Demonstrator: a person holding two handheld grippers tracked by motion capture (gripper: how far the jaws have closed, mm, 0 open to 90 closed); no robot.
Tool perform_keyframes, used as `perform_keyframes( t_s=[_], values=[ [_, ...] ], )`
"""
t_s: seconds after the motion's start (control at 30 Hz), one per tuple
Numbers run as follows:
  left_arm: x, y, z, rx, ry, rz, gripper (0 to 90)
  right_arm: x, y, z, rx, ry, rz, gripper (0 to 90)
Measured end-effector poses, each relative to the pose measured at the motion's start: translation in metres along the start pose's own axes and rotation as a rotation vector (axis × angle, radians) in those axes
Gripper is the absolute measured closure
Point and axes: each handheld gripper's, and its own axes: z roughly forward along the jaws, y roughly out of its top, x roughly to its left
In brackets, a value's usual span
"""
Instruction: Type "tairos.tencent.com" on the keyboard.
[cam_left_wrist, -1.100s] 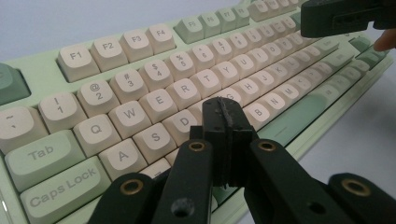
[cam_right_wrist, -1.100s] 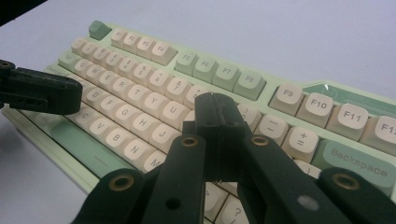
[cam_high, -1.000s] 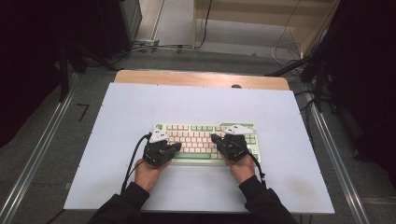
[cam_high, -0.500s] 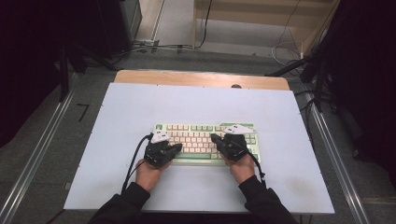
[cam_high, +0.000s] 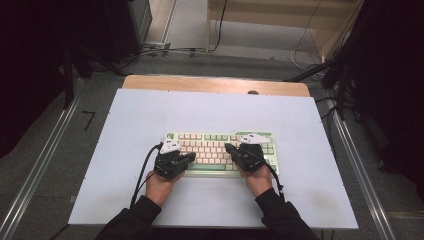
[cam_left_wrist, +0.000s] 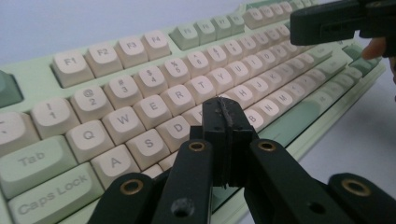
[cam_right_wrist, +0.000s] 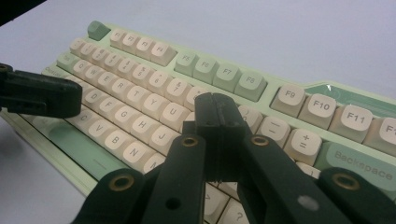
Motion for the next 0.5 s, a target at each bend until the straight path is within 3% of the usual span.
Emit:
perform_keyframes(
  t_s=[0.5],
  values=[
    [0.0101,0.0065,-0.0070,-0.052,0.024,-0.036,90.0,0.0004,-0.0011,0.0063,0.010,-0.008,-0.002,87.3]
  ],
)
